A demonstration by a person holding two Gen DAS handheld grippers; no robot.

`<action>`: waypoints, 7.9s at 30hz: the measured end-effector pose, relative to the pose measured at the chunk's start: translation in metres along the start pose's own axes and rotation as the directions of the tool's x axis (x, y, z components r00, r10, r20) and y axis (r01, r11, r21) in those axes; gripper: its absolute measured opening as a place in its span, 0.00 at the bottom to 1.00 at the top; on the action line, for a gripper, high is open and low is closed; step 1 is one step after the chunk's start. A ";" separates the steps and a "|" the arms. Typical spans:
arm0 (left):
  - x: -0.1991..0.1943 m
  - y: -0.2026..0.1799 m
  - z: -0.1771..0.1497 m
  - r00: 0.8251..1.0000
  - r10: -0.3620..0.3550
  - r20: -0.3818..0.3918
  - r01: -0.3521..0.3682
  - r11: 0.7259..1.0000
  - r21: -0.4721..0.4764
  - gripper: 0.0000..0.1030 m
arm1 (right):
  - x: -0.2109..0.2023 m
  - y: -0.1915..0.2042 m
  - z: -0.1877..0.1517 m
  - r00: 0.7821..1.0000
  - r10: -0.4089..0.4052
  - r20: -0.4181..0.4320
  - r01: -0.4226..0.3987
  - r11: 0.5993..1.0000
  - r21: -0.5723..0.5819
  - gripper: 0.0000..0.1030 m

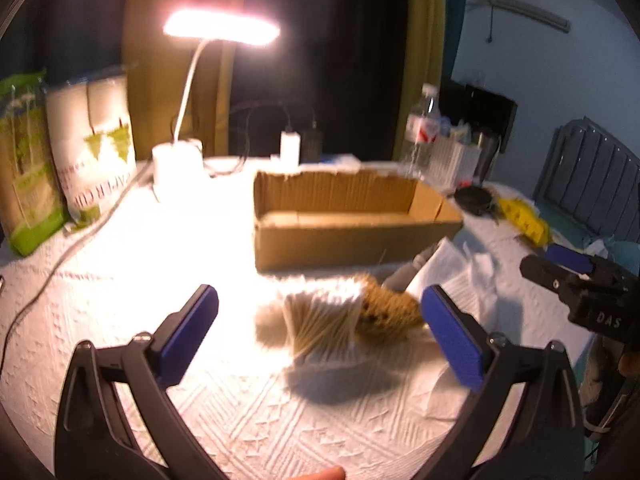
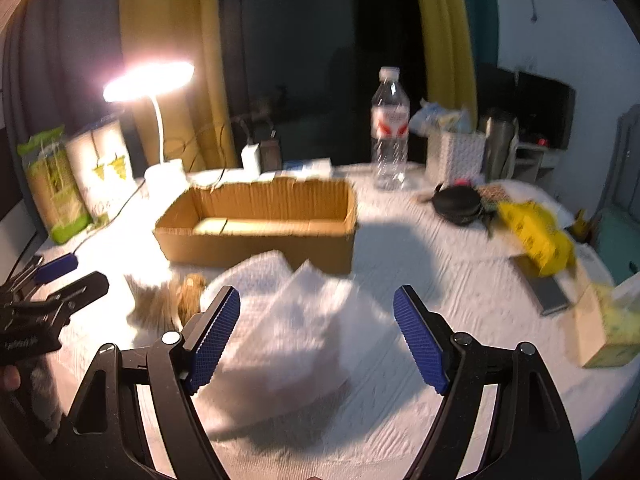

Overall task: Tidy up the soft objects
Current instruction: 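Grasp the cotton swab bag with the left tool while the right tool grasps a paper towel, then carry the swab bag with the left tool while the right tool carries the towel into the box, then grasp a second white paper towel with the right tool and lift it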

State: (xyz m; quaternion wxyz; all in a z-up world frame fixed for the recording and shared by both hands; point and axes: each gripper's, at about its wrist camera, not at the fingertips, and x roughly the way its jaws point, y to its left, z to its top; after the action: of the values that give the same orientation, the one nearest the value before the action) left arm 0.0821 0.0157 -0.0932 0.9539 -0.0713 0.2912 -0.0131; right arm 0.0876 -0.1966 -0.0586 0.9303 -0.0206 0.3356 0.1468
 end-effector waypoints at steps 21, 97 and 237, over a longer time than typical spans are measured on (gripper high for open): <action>0.068 -0.014 -0.019 0.979 0.019 -0.204 -0.011 0.999 0.043 0.51 | 0.047 -0.015 -0.029 0.972 0.179 -0.151 -0.167 0.982 0.091 0.39; 0.075 -0.046 0.133 0.988 -0.135 0.071 0.131 0.990 0.060 0.40 | 0.071 -0.043 0.142 0.941 0.278 0.195 -0.258 0.958 -0.125 0.05; 0.070 -0.098 0.000 0.979 -0.058 -0.195 0.065 0.998 0.027 0.80 | 0.006 -0.084 0.014 0.961 0.276 0.027 -0.274 0.960 -0.053 0.05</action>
State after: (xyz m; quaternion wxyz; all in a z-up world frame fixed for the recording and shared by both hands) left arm 0.1413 -0.0856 -0.1181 0.9213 -0.0628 0.3800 -0.0544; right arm 0.1244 -0.2733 -0.0563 0.9056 0.0060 0.3158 0.2829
